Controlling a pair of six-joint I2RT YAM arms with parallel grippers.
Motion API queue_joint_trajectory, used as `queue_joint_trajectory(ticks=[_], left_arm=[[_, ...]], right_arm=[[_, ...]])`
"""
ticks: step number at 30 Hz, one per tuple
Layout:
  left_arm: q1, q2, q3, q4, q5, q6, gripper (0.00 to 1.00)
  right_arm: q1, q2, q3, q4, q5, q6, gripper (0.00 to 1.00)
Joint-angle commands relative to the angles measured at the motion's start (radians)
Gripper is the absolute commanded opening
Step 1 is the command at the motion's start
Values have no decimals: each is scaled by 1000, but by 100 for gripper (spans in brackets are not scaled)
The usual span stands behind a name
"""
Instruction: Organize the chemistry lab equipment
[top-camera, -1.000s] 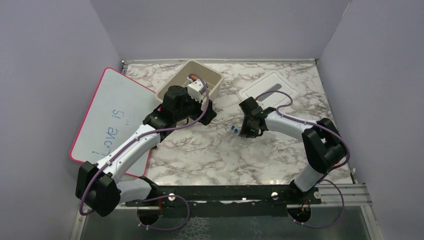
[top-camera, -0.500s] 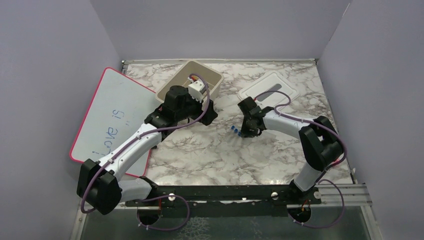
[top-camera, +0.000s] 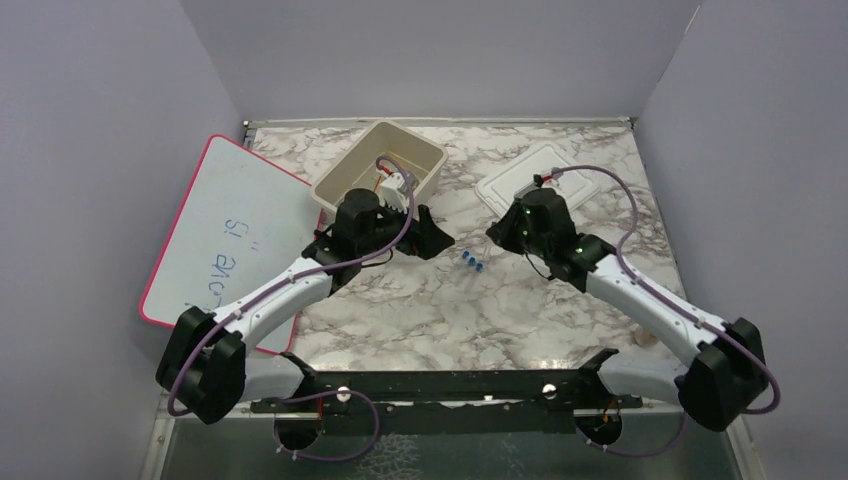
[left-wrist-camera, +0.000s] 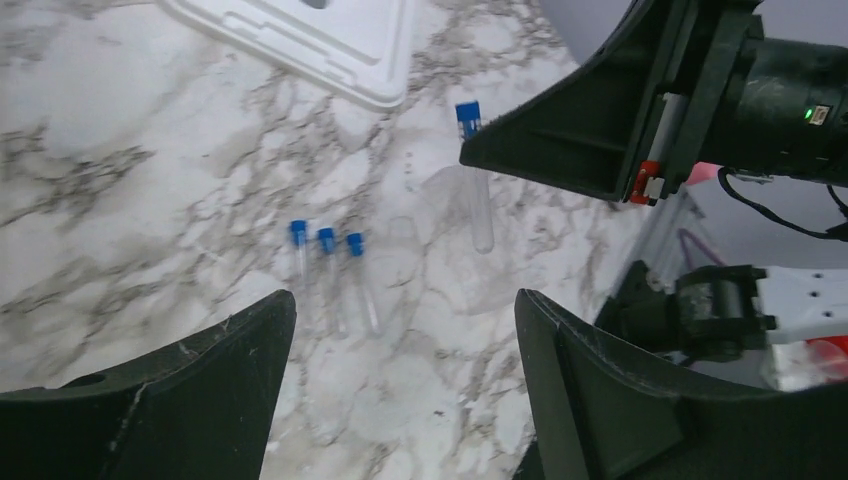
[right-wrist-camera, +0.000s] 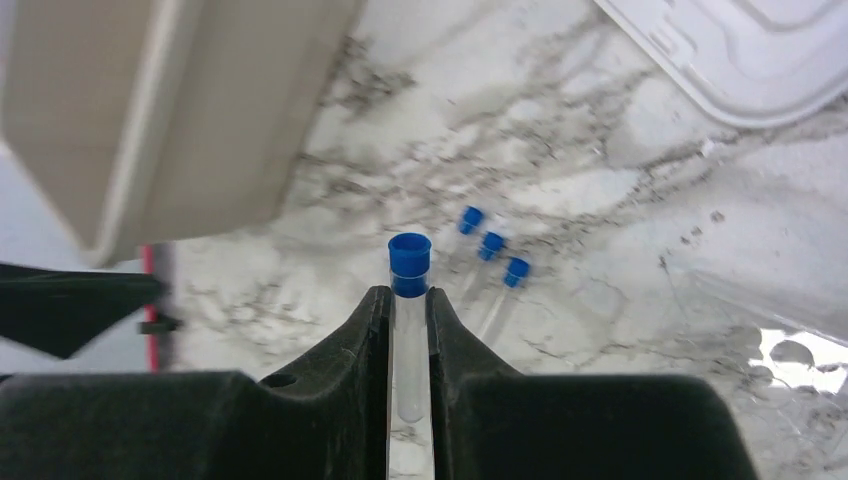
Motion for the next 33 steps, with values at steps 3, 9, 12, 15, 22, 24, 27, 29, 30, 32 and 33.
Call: queue_joint_trajectory(ticks=[3, 9, 12, 15, 22, 24, 27, 29, 30, 32, 33], left_arm=[[-105, 58, 3, 293, 73, -215, 79], [-174, 127, 36, 350, 29, -289, 66], [-185, 154, 54, 359, 9, -299, 57], [-189, 187, 72, 362, 7, -302, 48], [-189, 203, 72, 367, -6, -266, 25], [-190, 203, 69, 366, -7, -245, 15], [-189, 194, 55, 361, -21, -216, 11], [-189, 188, 51, 342, -39, -191, 11], [-189, 189, 54, 317, -54, -180, 11], [-189, 187, 63, 266, -84, -151, 11], [-188, 186, 68, 237, -103, -133, 11]], right_arm=[[6, -197, -65, 202, -88, 16, 19], [5, -269, -76, 246, -157, 81, 20], [5, -278, -74, 248, -204, 90, 20], [6, -276, -76, 247, -218, 95, 20], [5, -278, -85, 225, -221, 94, 20], [6, -280, -88, 222, -222, 92, 22], [5, -284, -76, 185, -203, 76, 36], [6, -287, -55, 125, -154, 71, 43], [5, -288, -43, 92, -113, 67, 46], [6, -291, -15, 9, -41, 72, 51], [5, -292, -6, -28, -8, 76, 53]])
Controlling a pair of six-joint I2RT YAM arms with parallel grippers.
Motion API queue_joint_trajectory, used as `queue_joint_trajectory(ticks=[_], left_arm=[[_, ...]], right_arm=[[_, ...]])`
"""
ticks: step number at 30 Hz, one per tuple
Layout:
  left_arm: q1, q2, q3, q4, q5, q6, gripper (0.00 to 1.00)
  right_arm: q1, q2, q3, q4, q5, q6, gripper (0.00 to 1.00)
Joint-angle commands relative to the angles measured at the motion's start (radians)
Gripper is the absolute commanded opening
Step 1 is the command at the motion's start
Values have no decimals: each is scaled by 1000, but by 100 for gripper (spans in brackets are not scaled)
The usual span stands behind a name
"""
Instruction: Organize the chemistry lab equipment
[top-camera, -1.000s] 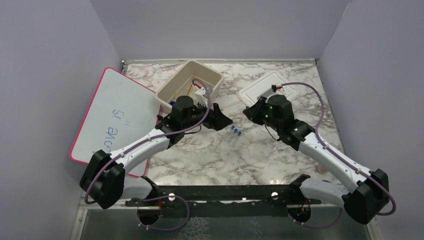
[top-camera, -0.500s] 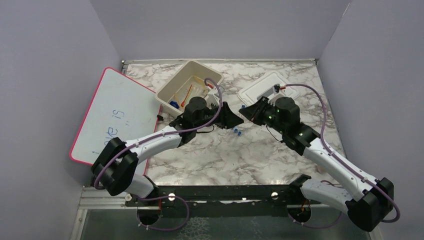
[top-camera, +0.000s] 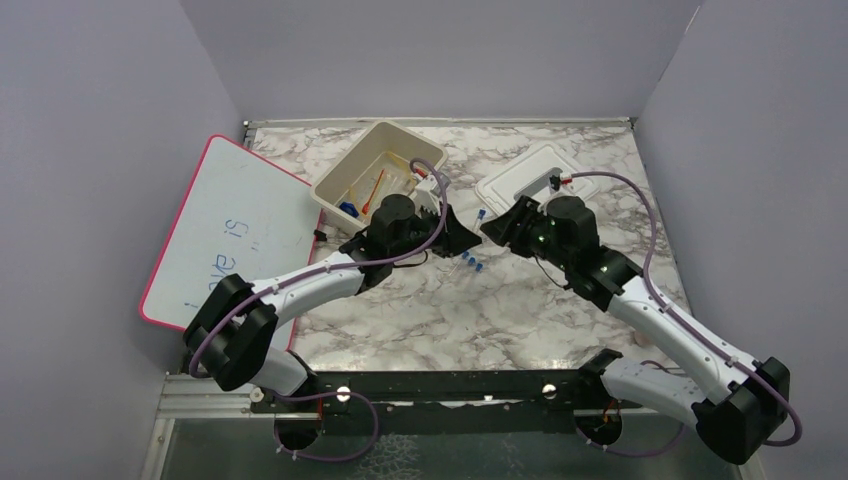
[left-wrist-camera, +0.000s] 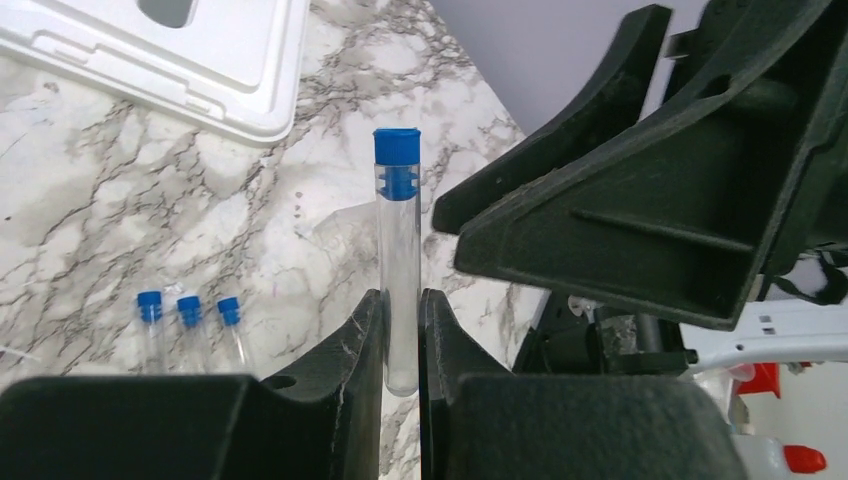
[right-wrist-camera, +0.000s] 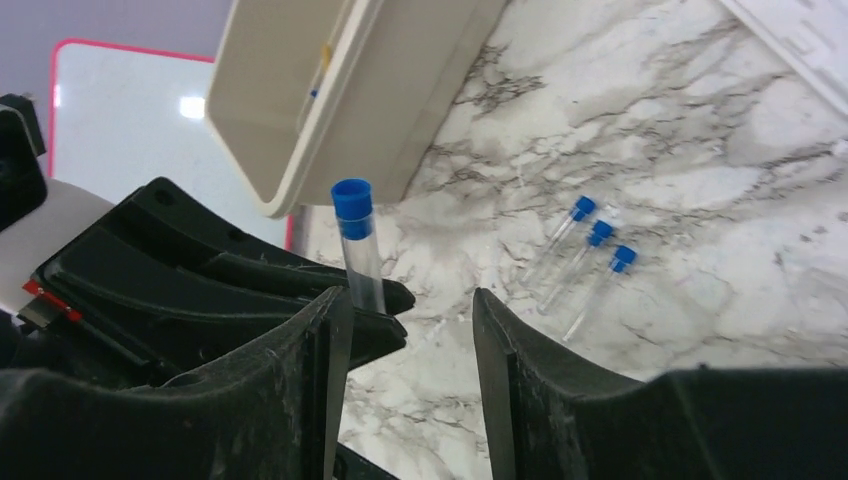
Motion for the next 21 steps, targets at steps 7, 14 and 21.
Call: queue_joint_trajectory(ticks=[7, 14, 21], left_arm=[[6, -27, 53, -241, -217, 180, 15], [10, -34, 42, -251, -184, 192, 15], [10, -32, 33, -231, -127, 192, 16]], right_arm=[[-46, 32, 96, -483, 416, 33, 63], [-268, 66, 6, -534, 253, -25, 74], [-278, 142, -119, -459, 80, 9, 77]])
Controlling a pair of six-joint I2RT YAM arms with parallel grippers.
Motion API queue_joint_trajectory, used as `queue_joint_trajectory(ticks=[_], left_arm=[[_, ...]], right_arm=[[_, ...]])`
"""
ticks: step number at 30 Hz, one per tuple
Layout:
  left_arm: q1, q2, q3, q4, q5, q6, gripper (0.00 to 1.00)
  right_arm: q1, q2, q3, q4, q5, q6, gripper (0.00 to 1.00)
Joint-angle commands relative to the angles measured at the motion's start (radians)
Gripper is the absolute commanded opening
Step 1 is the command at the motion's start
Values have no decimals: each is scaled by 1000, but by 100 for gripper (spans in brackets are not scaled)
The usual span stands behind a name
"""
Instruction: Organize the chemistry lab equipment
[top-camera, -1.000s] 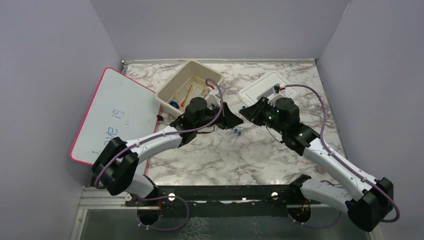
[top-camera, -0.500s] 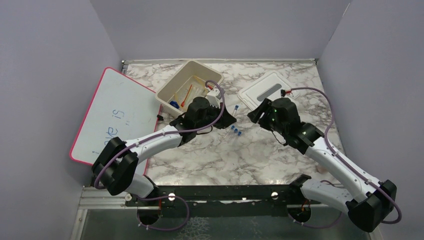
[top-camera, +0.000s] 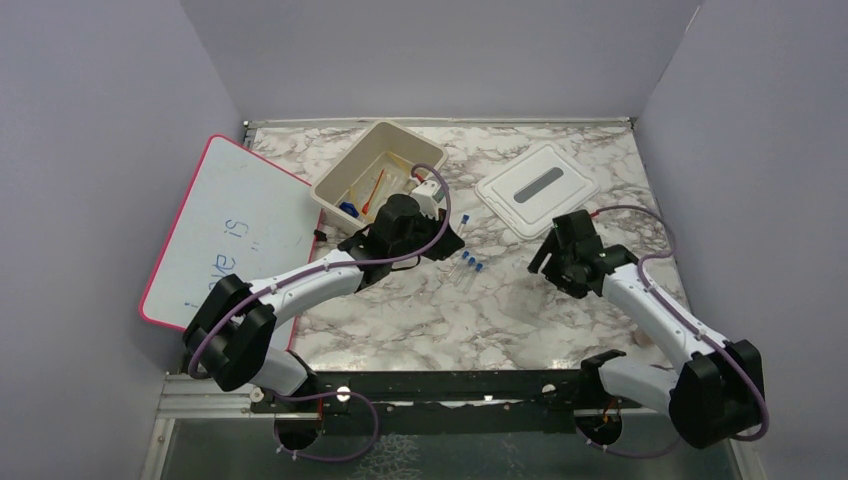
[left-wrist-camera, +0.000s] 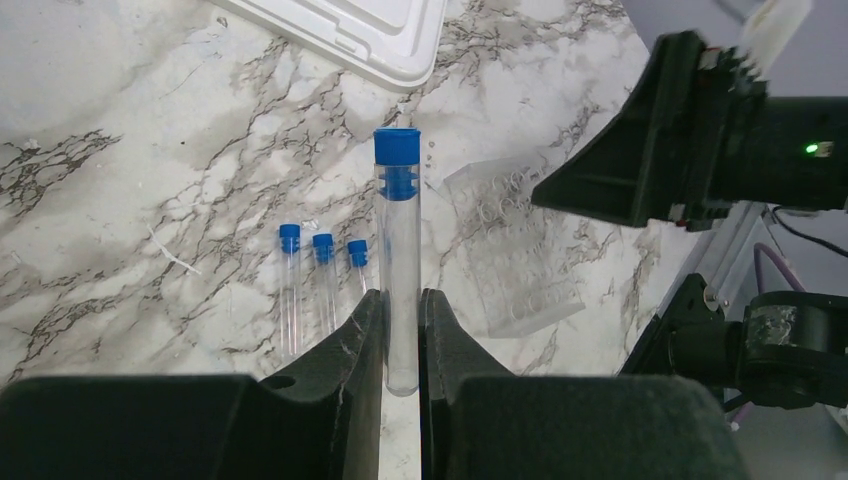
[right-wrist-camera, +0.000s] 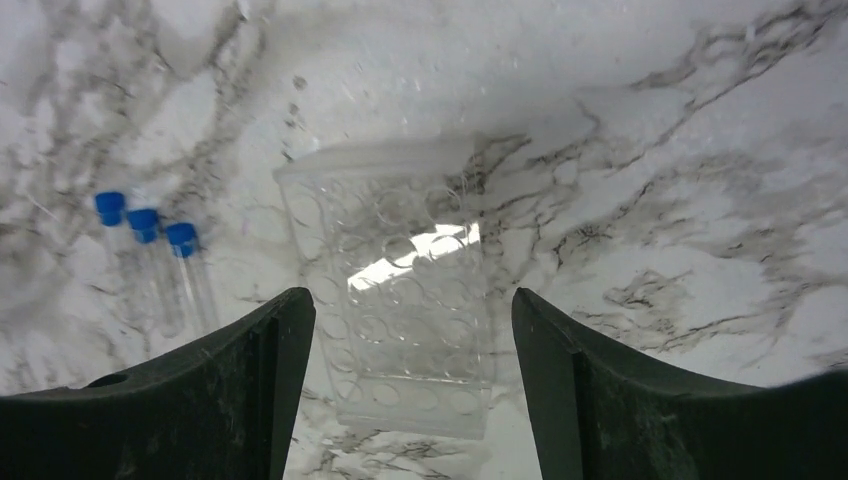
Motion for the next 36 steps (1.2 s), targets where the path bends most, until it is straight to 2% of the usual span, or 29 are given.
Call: queue_joint_trajectory(ticks=[1, 4, 11, 18, 21, 25, 27, 29, 31, 34, 36], left_arm=[[1, -31, 12, 17, 49, 19, 16], [2, -30, 13, 16, 55, 23, 17], [0, -26, 14, 16, 60, 28, 16], [1, -25, 12, 15, 69, 29, 17], [1, -24, 3, 36, 92, 29, 17], [1, -12, 2, 68, 132, 24, 17], [1, -10, 1, 87, 152, 27, 18], [0, -5, 1, 104, 173, 37, 18], [0, 0, 6, 108, 187, 54, 18], [0, -1, 3, 114, 195, 77, 18], [0, -6, -1, 116, 192, 87, 18]], right_arm=[[-4, 55, -57, 26, -141, 13, 77], [-4, 78, -78, 85, -176, 7, 76], [-3, 205, -54, 255, -317, -106, 68], [-4, 323, 23, 341, -338, -201, 57], [-4, 311, 53, 346, -335, -238, 59], [-4, 292, 125, 212, -188, -231, 69], [-4, 243, 139, 179, -171, -260, 70], [-4, 170, 144, 189, -254, -314, 71], [-4, 106, 152, 234, -424, -370, 70], [-4, 56, 194, 270, -664, -385, 70], [-4, 53, 231, 275, -740, -354, 70]])
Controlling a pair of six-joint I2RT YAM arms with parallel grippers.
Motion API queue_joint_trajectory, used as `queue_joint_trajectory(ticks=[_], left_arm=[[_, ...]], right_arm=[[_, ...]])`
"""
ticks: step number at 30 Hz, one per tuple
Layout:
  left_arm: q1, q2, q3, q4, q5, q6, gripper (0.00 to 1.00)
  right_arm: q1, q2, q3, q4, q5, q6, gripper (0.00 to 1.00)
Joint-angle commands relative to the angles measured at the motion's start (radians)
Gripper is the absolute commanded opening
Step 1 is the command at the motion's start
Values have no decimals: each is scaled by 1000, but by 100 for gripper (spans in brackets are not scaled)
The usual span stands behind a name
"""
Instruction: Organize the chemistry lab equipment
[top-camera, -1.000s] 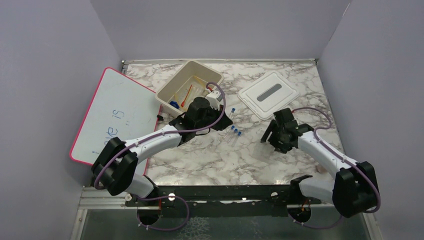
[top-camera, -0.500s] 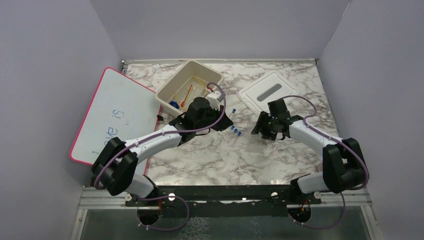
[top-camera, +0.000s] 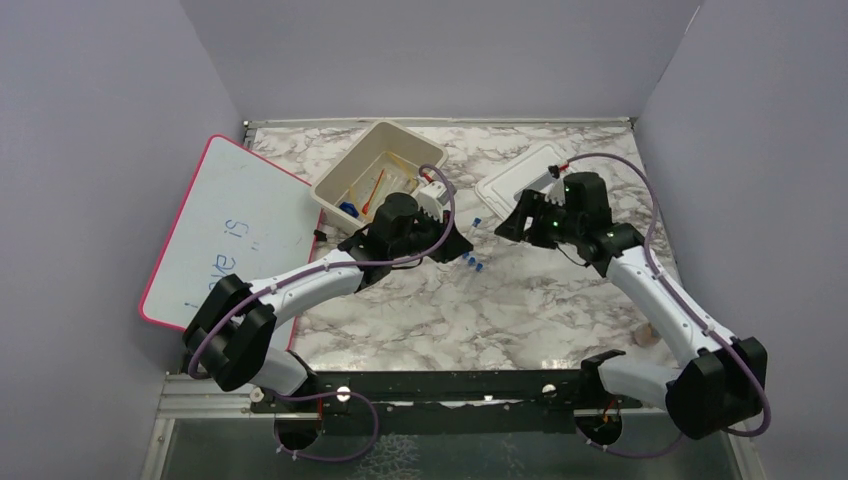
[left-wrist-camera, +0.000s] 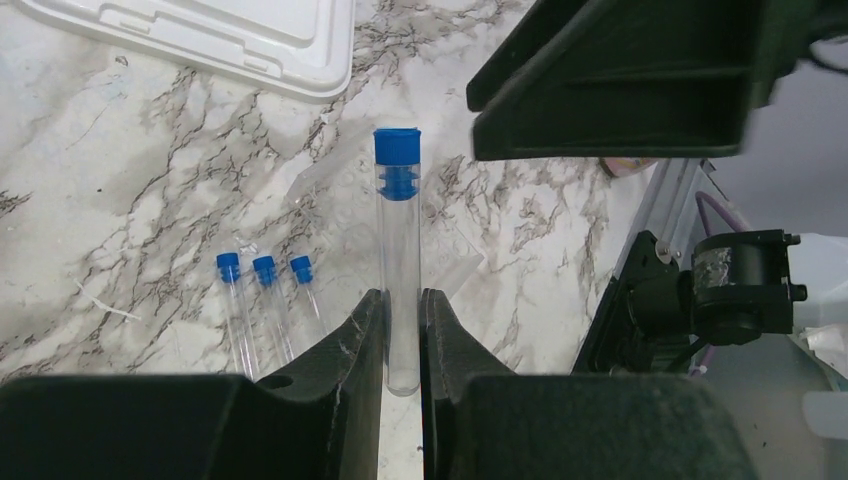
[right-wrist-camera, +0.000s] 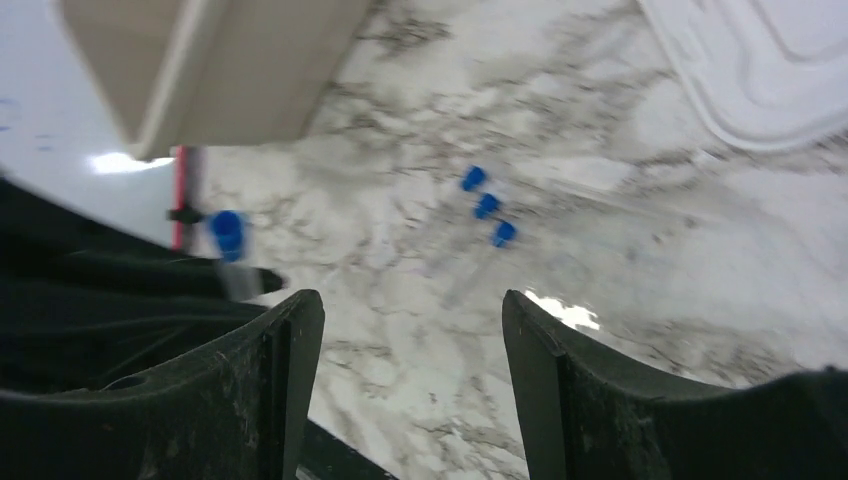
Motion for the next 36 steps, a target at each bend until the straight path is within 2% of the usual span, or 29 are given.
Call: queue_joint_trajectory(ticks=[1, 8, 16, 24, 36], left_arm=[[0, -10, -3, 49, 40, 51, 18], [-1, -26, -8, 51, 63, 76, 18], [-4, -32, -14, 59, 80, 78, 18], [-8, -36, -17, 62, 89, 84, 18], [-8, -47, -16, 59, 102, 85, 18]], right_arm=[[3, -29, 94, 43, -308, -17, 70], [4, 30, 140, 91, -465, 100, 66], [5, 120, 164, 97, -459, 150, 50], [5, 160, 162, 125, -488, 156, 45], [4, 162, 155, 156, -487, 153, 28]])
